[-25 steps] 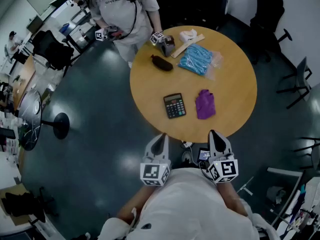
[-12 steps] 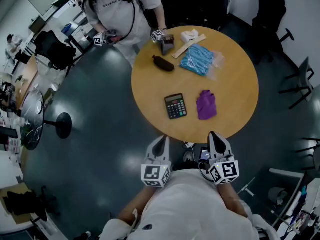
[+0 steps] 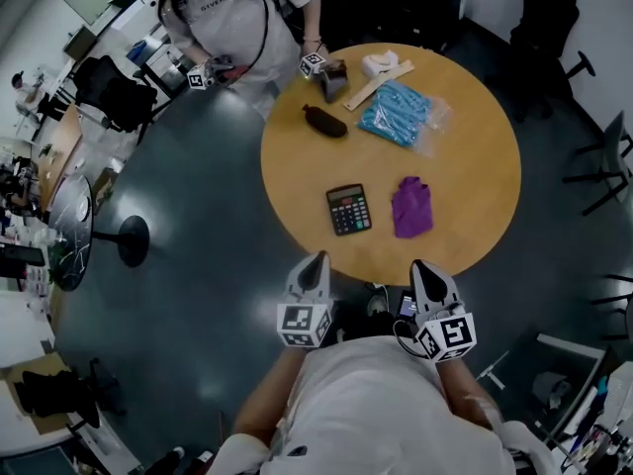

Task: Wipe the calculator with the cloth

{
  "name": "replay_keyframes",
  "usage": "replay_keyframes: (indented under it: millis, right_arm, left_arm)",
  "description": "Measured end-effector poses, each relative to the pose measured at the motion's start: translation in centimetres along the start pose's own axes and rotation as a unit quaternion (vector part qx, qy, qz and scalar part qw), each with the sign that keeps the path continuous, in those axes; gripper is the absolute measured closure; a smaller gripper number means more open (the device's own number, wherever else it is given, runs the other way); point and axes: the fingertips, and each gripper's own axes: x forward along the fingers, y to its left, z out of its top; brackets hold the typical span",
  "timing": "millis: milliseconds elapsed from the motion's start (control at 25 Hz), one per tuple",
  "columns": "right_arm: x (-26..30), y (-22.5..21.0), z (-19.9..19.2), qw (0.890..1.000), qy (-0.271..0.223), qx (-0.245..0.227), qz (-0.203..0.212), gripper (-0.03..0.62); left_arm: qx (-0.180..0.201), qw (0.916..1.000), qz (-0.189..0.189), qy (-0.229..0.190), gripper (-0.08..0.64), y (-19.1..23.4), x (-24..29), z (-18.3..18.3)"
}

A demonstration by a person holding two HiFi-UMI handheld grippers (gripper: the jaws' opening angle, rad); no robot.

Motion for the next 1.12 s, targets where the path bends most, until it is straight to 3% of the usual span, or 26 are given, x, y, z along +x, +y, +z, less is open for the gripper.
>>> replay_keyframes:
  millis: [160, 320, 480, 560, 760, 880, 1000, 1120]
  right_arm:
    - [1.6, 0.1, 0.1, 1.000, 0.010, -0.014, -0.002, 0.577]
    - [4.1, -0.3, 0.5, 1.000, 0.016, -0.004, -0.022, 0.577]
    - [6.6, -0.1, 0.3, 0.999, 0.027, 0.004, -0.046, 0.577]
    - [7.9, -0.1, 0.0, 0.998, 0.032, 0.014, -0.054, 0.577]
    - [9.4, 0.4, 0.1, 0.997, 0.038, 0.027, -0.060, 0.577]
    - [9.7, -0.2, 0.1, 0.997, 0.041, 0.033, -0.061, 0.577]
    - [9.8, -1.0, -0.7, 0.996, 0.054, 0.040, -0.058, 0.577]
    - [9.8, -1.6, -1.6, 0.995, 0.068, 0.046, -0.053, 0.577]
  left_arm:
    - [0.019, 0.9969, -0.053, 0.055, 0.552, 2.5, 5.0, -2.5]
    - [0.049, 0.9875, -0.104, 0.108, 0.552, 6.1, 11.1, -4.5]
    - [0.110, 0.9561, -0.195, 0.189, 0.552, 7.8, 16.4, -6.9]
    - [0.121, 0.9425, -0.222, 0.219, 0.551, 8.6, 18.9, -7.7]
    - [0.097, 0.9316, -0.239, 0.256, 0.540, 10.1, 22.9, -9.9]
    - [0.115, 0.9104, -0.271, 0.291, 0.434, 9.9, 24.1, -11.6]
    - [0.140, 0.8911, -0.286, 0.323, 0.423, 10.1, 25.5, -13.0]
    - [0.142, 0.8687, -0.307, 0.362, 0.422, 9.9, 26.1, -14.8]
